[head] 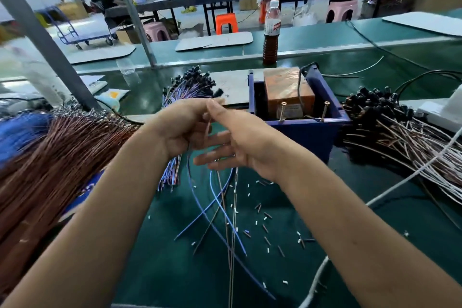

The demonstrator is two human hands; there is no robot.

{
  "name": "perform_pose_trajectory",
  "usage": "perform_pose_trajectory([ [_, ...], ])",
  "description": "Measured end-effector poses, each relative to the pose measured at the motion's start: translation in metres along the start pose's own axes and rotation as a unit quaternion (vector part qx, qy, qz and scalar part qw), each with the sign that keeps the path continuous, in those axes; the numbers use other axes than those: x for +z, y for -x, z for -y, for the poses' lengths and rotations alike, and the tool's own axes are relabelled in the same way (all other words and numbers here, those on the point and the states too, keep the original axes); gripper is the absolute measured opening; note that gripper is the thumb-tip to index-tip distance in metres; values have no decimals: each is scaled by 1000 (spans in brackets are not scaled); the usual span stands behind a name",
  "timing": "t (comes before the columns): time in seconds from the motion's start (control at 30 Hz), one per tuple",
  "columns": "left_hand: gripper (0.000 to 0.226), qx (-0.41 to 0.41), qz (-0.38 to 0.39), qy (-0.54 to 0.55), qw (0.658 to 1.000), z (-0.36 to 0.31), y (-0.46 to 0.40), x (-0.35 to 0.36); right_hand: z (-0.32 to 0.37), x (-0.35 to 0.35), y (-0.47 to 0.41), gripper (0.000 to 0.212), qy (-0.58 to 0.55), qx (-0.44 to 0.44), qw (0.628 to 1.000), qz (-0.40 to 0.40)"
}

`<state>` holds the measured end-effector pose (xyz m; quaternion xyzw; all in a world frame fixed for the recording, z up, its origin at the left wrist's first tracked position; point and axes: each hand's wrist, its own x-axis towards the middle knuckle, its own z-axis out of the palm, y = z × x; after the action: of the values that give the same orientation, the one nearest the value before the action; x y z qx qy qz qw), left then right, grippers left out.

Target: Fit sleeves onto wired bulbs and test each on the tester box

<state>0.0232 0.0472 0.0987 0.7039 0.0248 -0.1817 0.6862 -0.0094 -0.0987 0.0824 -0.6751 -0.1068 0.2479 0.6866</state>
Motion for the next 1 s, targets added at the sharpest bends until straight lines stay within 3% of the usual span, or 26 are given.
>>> perform_pose_trajectory([
  [0.07,29,-19,-34,54,998,-2,-4,-8,-7,-1,-5,39,-1,17,1000,3],
  [0.17,40,-24,-8,180,983,-11,-11,-20,-14,-5,-7,27,42,5,998,49],
  [0.27,37,-29,57,240,969,-25,-11,-39,-12,-28,3,71,24,-13,990,138],
  [0.37,30,-42,161,226,960,-28,-3,-52,-4,-50,11,104,-116,-38,978,171],
  [0.43,28,-56,209,233,948,-26,-2,-48,-7,-46,5,102,-114,-17,986,117],
  [0.53,23,-79,216,297,927,-26,-9,-32,-19,-16,-5,79,-6,27,997,79],
  [0.67,31,-73,118,335,932,-27,-32,-24,-38,8,-4,43,-29,-17,992,120],
  [0.77,37,-62,14,309,949,-22,-55,-22,-42,20,2,29,-57,-47,992,105],
  [0.9,35,-68,-95,152,982,-8,-87,-16,-44,41,10,29,-78,-23,994,77],
  [1.0,24,-67,-158,31,985,14,-111,-7,-52,57,20,43,-157,37,986,32],
])
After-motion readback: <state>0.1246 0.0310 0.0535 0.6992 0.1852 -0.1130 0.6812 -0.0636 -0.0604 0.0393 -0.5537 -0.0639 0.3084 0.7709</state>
